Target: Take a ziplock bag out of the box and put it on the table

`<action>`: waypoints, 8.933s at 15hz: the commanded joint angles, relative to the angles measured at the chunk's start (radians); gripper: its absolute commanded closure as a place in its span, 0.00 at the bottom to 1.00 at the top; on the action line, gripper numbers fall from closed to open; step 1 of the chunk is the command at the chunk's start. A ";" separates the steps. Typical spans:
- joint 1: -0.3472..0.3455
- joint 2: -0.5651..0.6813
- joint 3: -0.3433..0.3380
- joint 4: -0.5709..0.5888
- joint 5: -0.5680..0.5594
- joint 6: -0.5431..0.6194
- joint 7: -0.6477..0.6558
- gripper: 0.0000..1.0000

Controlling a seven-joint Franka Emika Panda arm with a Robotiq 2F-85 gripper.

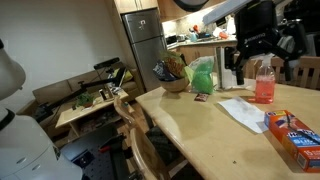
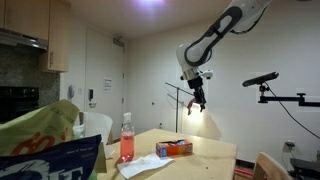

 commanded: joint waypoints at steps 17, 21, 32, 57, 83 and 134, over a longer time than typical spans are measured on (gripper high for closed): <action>-0.041 0.190 0.093 -0.003 0.032 0.184 -0.461 0.00; -0.028 0.199 0.075 -0.011 0.029 0.182 -0.444 0.00; -0.036 0.338 0.081 0.089 0.016 0.196 -0.545 0.00; -0.066 0.440 0.066 0.194 0.026 0.348 -0.577 1.00; -0.041 0.548 -0.014 0.259 -0.034 0.557 -0.375 1.00; 0.090 0.642 -0.076 0.368 -0.201 0.453 -0.308 1.00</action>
